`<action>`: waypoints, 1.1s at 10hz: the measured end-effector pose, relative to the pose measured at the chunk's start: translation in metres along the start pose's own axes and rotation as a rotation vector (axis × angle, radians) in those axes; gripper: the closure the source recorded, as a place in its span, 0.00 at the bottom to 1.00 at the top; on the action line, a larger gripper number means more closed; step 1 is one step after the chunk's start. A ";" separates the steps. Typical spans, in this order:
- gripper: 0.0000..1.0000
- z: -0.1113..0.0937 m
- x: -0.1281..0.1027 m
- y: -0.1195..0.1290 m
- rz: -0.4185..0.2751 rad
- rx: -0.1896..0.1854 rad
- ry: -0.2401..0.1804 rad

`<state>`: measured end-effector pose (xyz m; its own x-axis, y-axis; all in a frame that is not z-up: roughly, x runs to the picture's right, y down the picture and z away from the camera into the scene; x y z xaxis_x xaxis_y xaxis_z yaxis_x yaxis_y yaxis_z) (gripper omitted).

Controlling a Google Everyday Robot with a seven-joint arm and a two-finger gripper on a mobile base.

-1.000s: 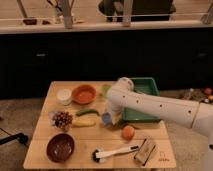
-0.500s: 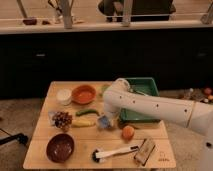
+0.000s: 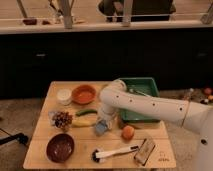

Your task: Place sponge in table surface

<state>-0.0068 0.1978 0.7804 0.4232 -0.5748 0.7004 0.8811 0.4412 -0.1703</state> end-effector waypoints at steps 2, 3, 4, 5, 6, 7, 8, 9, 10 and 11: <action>1.00 0.002 -0.004 0.007 -0.019 0.016 -0.077; 1.00 0.002 -0.004 0.010 -0.022 0.022 -0.093; 1.00 0.003 -0.005 0.011 -0.026 0.035 -0.108; 1.00 0.003 -0.004 0.011 -0.027 0.042 -0.114; 1.00 0.004 -0.005 0.010 -0.032 0.044 -0.125; 1.00 0.006 -0.006 0.010 -0.037 0.042 -0.137; 1.00 0.009 -0.006 0.010 -0.038 0.036 -0.150; 1.00 0.011 -0.005 0.011 -0.035 0.032 -0.162; 0.99 0.014 -0.004 0.009 -0.025 0.027 -0.182; 0.94 0.016 -0.003 0.009 -0.016 0.023 -0.199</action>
<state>-0.0032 0.2149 0.7878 0.3571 -0.4350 0.8266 0.8813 0.4500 -0.1440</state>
